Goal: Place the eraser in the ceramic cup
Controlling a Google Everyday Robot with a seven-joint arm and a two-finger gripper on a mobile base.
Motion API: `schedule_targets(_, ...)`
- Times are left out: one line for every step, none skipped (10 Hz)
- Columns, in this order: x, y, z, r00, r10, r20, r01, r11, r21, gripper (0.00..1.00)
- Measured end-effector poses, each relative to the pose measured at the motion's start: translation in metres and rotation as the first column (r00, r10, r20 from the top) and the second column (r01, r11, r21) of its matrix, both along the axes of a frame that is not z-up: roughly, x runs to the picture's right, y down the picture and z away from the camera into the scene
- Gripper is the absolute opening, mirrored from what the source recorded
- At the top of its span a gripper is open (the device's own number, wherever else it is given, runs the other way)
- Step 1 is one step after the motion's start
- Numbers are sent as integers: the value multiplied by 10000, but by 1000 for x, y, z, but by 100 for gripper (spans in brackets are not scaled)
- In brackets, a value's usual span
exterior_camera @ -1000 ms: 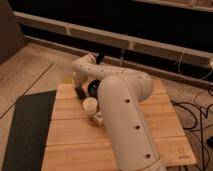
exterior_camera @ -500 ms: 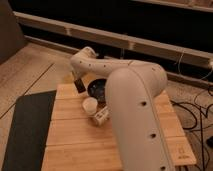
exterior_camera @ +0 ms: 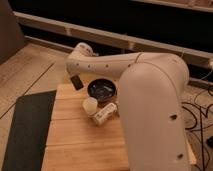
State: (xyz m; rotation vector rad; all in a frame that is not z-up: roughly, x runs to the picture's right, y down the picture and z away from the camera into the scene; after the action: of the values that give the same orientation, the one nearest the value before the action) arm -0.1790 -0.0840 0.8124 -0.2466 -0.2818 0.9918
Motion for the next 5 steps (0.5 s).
schedule_targets(6, 7, -6, 9999, 113, 82, -114, 9999, 109, 0)
schedule_targets(11, 14, -10, 9996, 216, 167, -218, 9996, 171, 0)
schedule_targets(18, 23, -15, 9989, 366, 285, -374, 9990, 260, 0)
schedule_targets(24, 30, -19, 9982, 480, 358, -492, 9983, 320, 0)
schedule_targets(31, 37, -22, 9972, 614, 434, -631, 9973, 383, 0)
